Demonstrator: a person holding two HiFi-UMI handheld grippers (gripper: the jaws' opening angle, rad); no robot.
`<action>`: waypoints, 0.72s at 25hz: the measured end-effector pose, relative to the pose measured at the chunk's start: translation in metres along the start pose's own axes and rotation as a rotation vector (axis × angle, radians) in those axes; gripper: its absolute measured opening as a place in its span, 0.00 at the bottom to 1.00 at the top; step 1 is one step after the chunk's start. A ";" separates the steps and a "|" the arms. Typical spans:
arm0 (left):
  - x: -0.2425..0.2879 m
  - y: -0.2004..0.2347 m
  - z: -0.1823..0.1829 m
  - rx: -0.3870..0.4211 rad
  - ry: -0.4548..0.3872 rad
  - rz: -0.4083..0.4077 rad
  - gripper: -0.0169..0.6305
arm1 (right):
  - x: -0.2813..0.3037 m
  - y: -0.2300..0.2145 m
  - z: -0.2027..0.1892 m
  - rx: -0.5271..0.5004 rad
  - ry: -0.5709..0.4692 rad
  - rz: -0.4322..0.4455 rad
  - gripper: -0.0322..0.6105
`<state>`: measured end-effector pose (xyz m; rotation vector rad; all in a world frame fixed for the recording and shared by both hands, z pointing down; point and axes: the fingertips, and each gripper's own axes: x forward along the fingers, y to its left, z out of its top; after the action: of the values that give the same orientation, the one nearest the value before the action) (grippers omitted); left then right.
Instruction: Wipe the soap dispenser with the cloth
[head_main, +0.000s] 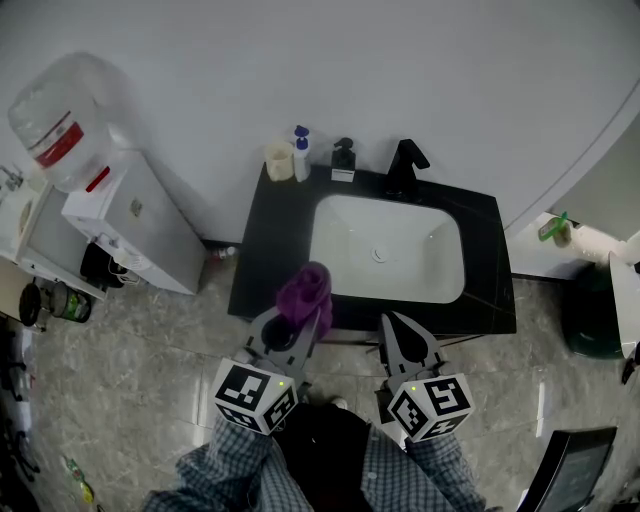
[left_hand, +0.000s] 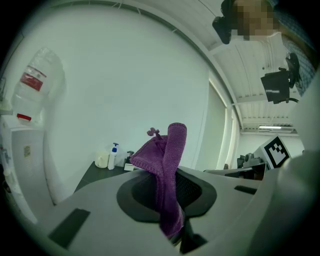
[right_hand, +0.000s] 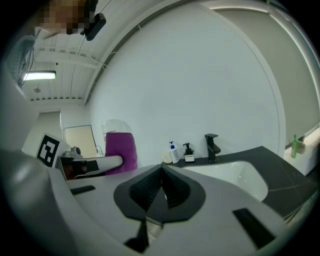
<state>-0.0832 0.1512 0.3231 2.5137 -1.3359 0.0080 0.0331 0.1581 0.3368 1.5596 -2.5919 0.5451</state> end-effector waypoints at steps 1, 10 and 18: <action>0.000 -0.001 0.000 0.000 -0.001 0.001 0.12 | -0.001 -0.001 0.000 0.000 -0.001 -0.001 0.08; -0.001 -0.006 0.001 0.003 -0.006 0.027 0.12 | -0.004 -0.006 0.000 0.010 -0.002 0.015 0.08; -0.007 -0.019 0.006 0.016 -0.029 0.062 0.12 | -0.014 -0.009 0.006 -0.001 -0.017 0.052 0.08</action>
<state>-0.0724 0.1653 0.3113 2.4936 -1.4303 -0.0051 0.0482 0.1643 0.3304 1.5071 -2.6514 0.5377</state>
